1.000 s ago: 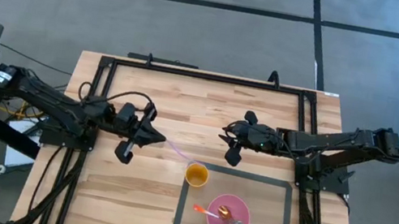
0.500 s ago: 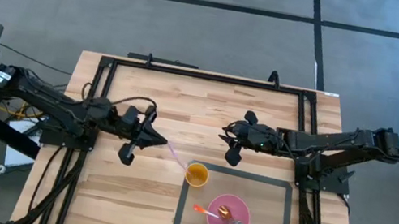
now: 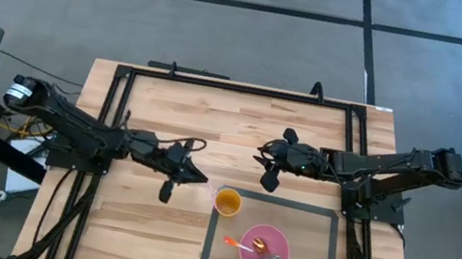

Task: Pick & Place Utensil
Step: Put the pink straw in the yellow cup

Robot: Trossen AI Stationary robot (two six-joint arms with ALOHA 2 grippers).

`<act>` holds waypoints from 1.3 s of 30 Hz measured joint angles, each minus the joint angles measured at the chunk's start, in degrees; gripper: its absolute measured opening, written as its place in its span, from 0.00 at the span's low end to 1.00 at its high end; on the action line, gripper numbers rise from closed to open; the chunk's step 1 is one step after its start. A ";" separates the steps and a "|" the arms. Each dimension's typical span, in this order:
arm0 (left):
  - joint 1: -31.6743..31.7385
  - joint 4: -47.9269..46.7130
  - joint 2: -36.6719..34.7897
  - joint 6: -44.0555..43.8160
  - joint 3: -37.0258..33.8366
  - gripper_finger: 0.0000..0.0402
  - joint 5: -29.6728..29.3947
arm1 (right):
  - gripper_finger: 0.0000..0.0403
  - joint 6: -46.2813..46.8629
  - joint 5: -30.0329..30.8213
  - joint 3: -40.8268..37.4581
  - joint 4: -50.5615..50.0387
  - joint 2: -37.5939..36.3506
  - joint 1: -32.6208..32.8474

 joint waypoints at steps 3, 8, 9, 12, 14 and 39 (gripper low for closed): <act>0.02 -0.15 2.20 0.02 0.00 0.08 -0.78 | 0.32 0.00 0.00 0.00 -0.01 0.00 0.00; 0.09 -0.11 3.43 0.02 0.00 0.16 -2.38 | 0.32 0.00 0.00 0.00 0.00 0.00 0.00; 0.09 0.04 3.40 0.02 0.00 0.18 -2.45 | 0.32 0.00 0.00 0.00 0.00 0.00 0.00; 0.07 0.08 3.20 0.03 0.00 0.21 -2.51 | 0.32 0.00 0.00 0.00 0.00 0.00 0.01; 0.07 0.04 3.20 0.03 0.00 0.22 -2.53 | 0.32 0.00 0.00 0.00 0.00 0.00 0.00; 0.07 -0.11 3.35 0.12 0.00 0.22 -7.91 | 0.32 31.16 -0.78 0.15 14.86 18.76 -12.87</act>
